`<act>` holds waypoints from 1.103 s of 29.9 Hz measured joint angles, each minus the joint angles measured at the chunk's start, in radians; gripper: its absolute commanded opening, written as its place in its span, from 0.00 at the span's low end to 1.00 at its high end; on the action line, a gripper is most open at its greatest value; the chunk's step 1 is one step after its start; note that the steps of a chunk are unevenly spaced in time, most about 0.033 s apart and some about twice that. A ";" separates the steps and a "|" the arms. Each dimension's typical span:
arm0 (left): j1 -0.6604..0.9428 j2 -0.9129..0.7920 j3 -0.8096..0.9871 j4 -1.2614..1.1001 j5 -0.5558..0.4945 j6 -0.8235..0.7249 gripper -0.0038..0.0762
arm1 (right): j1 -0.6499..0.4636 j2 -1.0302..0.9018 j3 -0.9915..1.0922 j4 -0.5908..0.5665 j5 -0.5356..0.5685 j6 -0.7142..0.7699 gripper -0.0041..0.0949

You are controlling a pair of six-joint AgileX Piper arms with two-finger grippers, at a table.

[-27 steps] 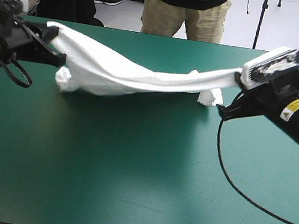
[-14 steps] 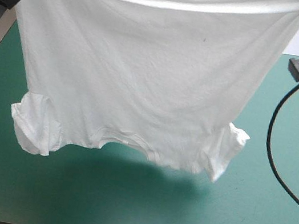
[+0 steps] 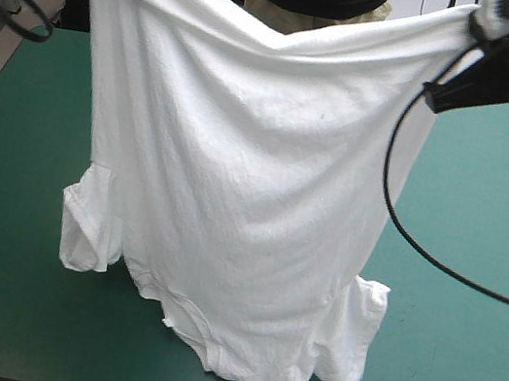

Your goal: Fold the cloth

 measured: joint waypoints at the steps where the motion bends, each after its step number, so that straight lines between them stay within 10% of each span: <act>1: 0.000 0.034 0.000 0.002 -0.001 0.000 0.03 | -0.007 0.037 0.001 -0.008 -0.001 0.005 0.02; 7: 0.000 0.207 0.003 0.005 -0.141 -0.001 0.03 | -0.164 0.216 0.007 0.086 -0.174 0.057 0.02; 17: 0.000 0.299 -0.073 0.001 -0.528 0.001 0.03 | -0.412 0.302 -0.009 0.642 -0.555 -0.138 0.02; 24: 0.000 0.322 -0.178 0.000 -0.464 0.002 0.03 | -0.416 0.301 -0.059 0.686 -0.494 -0.188 0.02; 33: 0.000 0.325 0.083 0.055 -0.052 -0.046 0.03 | -0.418 0.374 0.085 0.616 -0.205 -0.164 0.02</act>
